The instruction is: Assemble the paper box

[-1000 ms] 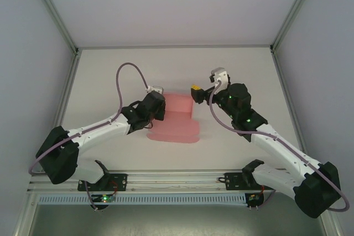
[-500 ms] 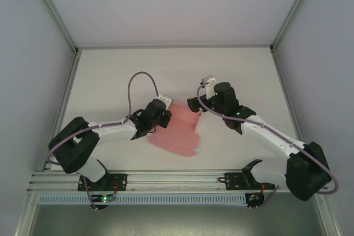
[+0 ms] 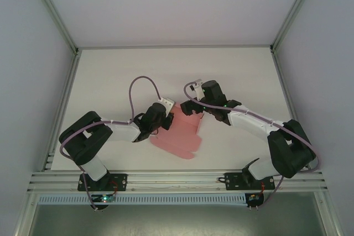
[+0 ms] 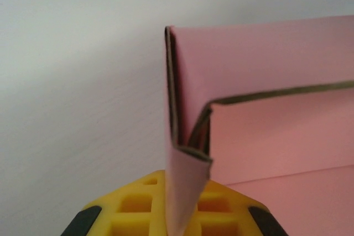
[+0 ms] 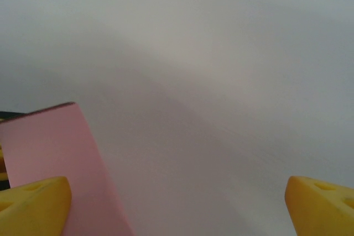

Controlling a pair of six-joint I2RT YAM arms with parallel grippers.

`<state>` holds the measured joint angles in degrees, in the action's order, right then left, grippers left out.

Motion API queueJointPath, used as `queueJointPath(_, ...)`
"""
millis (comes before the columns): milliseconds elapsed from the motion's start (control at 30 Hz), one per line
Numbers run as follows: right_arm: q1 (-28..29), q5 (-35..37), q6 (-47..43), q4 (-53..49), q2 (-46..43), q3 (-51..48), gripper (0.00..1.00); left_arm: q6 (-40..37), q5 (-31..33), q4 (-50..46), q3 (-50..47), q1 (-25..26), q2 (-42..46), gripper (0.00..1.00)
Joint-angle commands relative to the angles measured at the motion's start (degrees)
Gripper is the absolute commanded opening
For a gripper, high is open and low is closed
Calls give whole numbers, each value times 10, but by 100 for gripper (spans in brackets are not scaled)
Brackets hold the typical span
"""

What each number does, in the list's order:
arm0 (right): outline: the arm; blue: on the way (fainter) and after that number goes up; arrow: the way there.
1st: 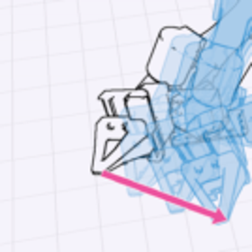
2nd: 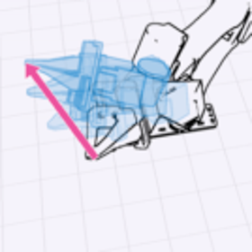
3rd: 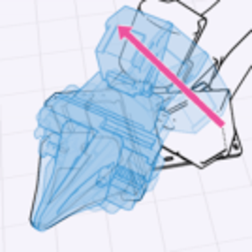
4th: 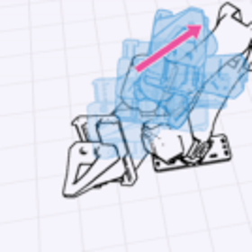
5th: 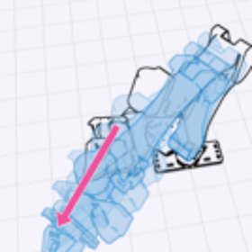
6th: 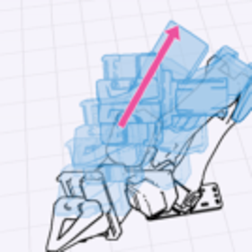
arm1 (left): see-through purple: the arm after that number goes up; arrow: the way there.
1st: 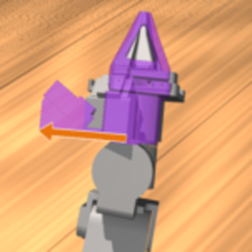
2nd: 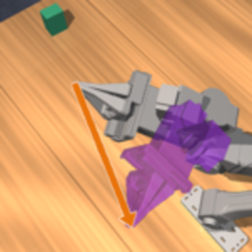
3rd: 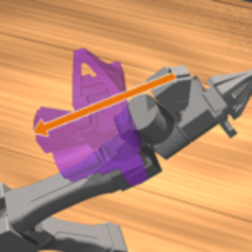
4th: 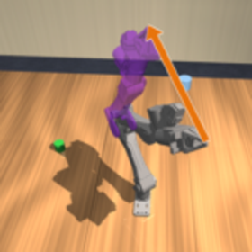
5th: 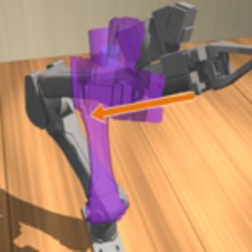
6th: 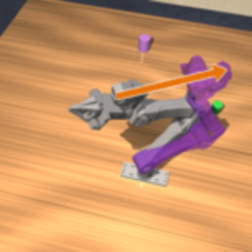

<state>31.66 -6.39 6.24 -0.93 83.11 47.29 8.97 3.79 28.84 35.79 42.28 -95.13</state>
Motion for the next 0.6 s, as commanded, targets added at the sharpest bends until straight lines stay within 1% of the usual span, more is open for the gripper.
queueJointPath(0, 11, -9, 2, -18, 19, 18, 98, -14, -13, 45, -14, 6, -7, 9)
queueJointPath(100, 11, -7, 4, -28, 18, 18, 98, -17, -12, 57, -28, 6, 2, 12)
queueJointPath(267, 14, -12, -2, -48, 23, 30, 98, -19, -16, 55, -31, 6, 6, 26)
queueJointPath(400, 23, -10, 4, -49, 40, 21, 98, -16, -19, 53, -36, 6, 7, 27)
queueJointPath(567, 33, 20, 16, -61, 58, 12, 98, -10, -12, 23, -42, 6, 32, 28)
